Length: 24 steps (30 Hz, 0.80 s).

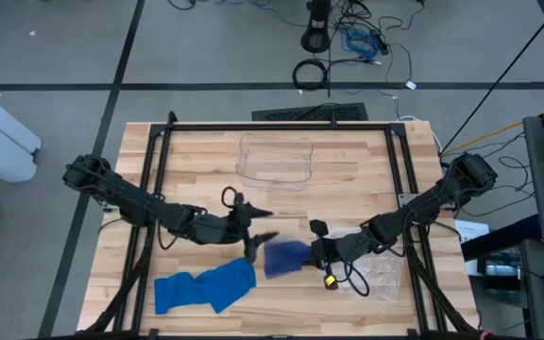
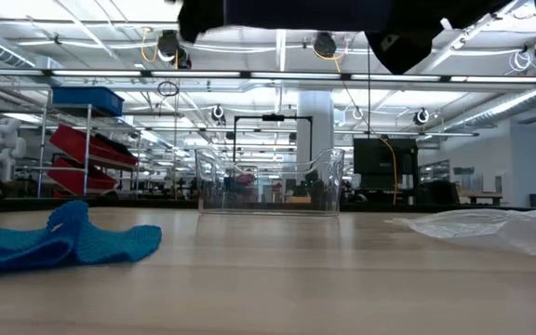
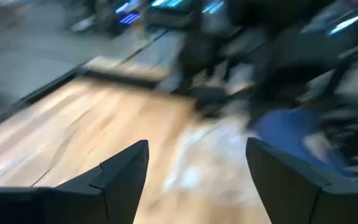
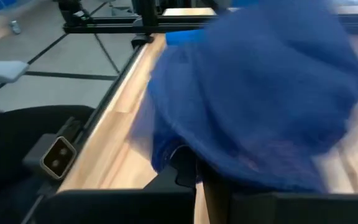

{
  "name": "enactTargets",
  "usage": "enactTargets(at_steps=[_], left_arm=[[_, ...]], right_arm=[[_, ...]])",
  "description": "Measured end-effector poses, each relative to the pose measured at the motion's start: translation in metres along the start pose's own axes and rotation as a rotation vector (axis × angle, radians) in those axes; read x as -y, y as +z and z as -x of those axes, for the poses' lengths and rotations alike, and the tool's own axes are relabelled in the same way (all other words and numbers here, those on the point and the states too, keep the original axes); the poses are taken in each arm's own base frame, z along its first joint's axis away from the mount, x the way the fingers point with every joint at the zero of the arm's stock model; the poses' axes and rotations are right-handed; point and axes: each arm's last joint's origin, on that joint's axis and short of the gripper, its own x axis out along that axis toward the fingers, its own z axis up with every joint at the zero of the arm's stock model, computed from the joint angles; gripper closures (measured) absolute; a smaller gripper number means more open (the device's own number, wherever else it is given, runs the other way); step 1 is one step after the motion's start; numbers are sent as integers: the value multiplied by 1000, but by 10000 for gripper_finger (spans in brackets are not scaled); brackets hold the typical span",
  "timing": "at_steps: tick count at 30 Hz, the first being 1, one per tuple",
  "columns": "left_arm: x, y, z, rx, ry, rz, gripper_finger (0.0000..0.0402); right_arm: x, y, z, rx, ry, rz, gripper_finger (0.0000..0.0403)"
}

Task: Roll bandage
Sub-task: Roll the purple bandage

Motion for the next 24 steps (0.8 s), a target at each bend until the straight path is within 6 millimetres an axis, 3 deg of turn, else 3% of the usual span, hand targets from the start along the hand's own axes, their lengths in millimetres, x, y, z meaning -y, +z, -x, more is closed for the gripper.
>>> enactTargets(at_steps=[3, 8, 13, 24], left_arm=[[7, 4, 3, 42, -58, -41, 125], [0, -4, 2, -18, 77, -66, 125], [6, -1, 7, -1, 49, -97, 125], [10, 1, 26, -47, 126, -326, 125]], right_arm=[[2, 1, 0, 2, -9, -2, 403], [3, 1, -1, 5, -20, -4, 403], [1, 4, 3, 20, -8, -10, 403], [-17, 40, 46, 253, 61, -34, 403]])
